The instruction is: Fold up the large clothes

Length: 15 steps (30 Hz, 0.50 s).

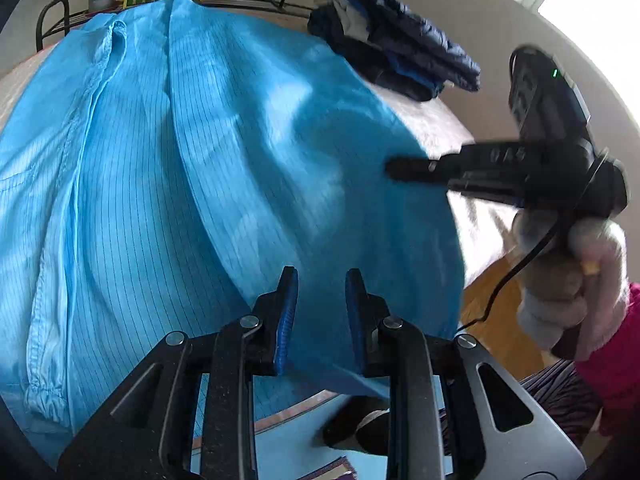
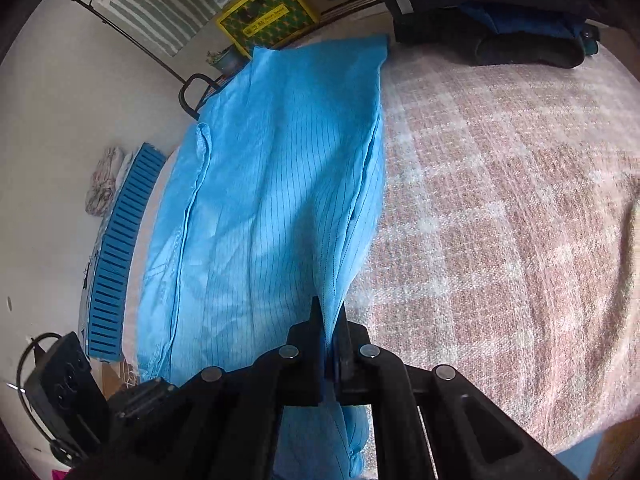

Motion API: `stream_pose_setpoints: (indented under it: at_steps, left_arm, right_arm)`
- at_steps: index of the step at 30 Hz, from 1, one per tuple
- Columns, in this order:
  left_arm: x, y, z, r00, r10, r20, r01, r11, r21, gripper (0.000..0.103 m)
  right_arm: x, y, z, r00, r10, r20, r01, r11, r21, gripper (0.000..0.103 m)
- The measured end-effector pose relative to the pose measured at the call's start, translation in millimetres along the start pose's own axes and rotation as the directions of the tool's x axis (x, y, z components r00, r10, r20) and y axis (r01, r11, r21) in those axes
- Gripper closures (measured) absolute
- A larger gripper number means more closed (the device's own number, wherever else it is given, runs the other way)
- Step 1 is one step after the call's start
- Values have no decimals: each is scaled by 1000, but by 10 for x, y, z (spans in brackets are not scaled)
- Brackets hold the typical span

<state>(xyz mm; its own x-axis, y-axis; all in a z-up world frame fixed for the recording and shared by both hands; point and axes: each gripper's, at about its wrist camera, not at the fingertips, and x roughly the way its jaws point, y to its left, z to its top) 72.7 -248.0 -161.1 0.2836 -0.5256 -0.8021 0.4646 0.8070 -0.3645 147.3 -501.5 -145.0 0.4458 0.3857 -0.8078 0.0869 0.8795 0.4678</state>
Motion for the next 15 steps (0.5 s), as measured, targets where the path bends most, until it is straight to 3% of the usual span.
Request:
stream_pose_setpoints:
  at_steps: [1,2,4,10,15]
  left_arm:
    - [87,35,-45,999,-8,-32,7,1000,-13,80]
    - [51,47,-58,1000,-18,-1,18,1000,-18,80]
    - [-44,75,-16,999,-30,-32,29,999,-24,80]
    - [-1036,459,225,992,-48,119,54,997,-50,80]
    - [-1865,1012,405,962,87,259,-75,995,-59,80]
  right_arm:
    - [29,60,30,1000,-17,3,17,1000,-2,103]
    - [45,130,54,999,-41,10,42,999,-14,103]
    - [22,275,31,994,-106,34,108,992,-65,103]
    - [61,833,12,961,-253,109,272,933,-234,103]
    - [115,1292,-174,919,-344,191,393,827,-402,103]
